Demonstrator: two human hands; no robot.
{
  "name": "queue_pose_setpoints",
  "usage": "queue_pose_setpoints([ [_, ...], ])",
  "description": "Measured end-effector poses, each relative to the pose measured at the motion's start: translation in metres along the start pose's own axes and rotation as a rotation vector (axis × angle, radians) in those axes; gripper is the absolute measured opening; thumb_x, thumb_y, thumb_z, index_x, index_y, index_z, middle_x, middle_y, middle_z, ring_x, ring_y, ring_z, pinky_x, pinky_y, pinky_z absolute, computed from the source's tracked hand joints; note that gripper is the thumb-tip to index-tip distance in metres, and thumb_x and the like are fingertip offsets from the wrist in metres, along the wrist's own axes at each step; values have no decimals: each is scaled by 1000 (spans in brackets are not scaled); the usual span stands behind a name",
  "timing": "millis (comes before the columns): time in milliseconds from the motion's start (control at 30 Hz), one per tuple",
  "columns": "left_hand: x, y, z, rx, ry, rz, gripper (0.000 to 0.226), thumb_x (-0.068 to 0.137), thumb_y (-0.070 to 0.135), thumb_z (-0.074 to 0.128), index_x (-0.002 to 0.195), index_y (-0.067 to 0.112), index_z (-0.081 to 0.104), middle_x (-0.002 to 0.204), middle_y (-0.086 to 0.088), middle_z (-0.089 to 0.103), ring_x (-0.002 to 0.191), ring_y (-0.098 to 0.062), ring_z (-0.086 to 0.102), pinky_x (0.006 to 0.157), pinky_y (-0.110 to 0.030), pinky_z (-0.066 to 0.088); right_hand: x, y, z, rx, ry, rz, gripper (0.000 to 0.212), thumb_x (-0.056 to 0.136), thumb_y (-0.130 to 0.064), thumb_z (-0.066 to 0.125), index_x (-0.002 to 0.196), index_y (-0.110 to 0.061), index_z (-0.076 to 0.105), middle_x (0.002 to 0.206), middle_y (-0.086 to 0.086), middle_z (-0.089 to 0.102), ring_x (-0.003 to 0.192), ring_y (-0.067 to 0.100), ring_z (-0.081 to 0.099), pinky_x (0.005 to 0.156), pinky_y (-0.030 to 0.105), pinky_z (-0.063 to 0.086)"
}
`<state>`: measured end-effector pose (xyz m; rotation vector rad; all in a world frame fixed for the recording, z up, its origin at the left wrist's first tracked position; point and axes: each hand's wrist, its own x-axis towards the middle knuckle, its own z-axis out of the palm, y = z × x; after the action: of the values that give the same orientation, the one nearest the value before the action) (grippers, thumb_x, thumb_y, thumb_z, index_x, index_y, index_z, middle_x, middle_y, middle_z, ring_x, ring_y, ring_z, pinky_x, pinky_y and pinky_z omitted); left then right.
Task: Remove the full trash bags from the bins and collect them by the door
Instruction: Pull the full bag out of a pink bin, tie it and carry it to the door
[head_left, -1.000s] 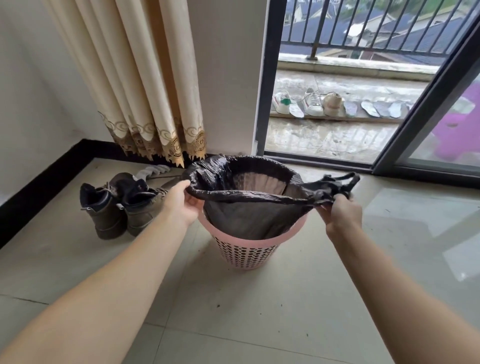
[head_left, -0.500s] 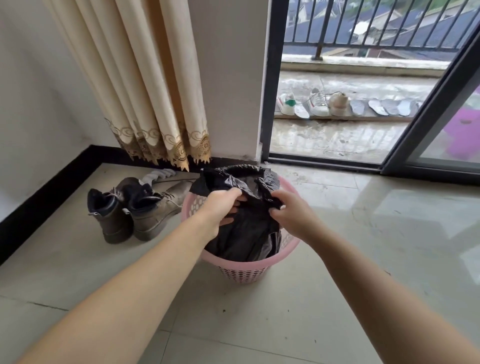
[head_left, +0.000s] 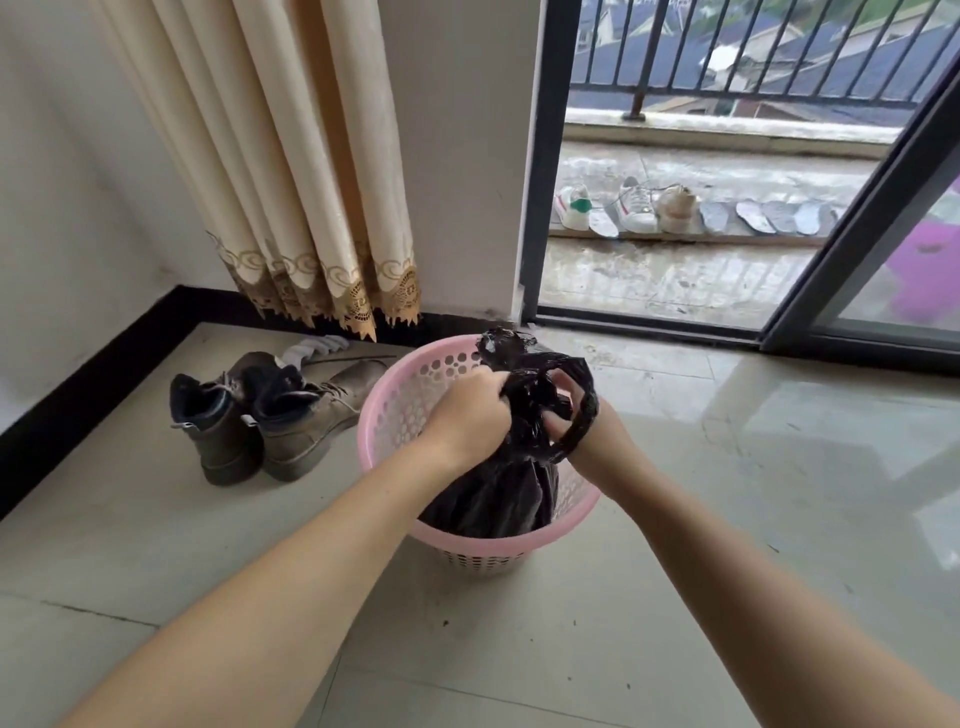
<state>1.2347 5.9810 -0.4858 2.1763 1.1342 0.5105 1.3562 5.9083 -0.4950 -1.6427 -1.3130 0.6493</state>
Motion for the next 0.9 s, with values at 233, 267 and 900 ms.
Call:
queue_pose_setpoints([
  [233, -14, -5, -18, -120, -130, 94, 24, 81, -1, 46, 93, 5, 66, 97, -10, 66, 93, -23, 60, 76, -25, 44, 11, -4, 28, -149, -196, -112, 33, 75, 5, 60, 108, 1, 62, 108, 13, 65, 103, 23, 59, 91, 31, 46],
  [267, -15, -5, -21, -250, -155, 58, 25, 81, -1, 45, 89, 8, 67, 93, -9, 69, 90, -21, 62, 78, -26, 48, 12, -2, 28, -178, -164, -119, 26, 74, 8, 57, 99, 3, 63, 98, 11, 66, 94, 22, 60, 82, 29, 46],
  [900, -4, -33, 1, -554, -264, -281, 43, 78, -9, 41, 71, 19, 73, 75, -4, 71, 69, -12, 64, 63, -22, 50, 1, 5, 9, -253, -207, -131, 9, 70, 12, 54, 66, 4, 58, 63, 17, 54, 66, 29, 53, 86, 20, 44],
])
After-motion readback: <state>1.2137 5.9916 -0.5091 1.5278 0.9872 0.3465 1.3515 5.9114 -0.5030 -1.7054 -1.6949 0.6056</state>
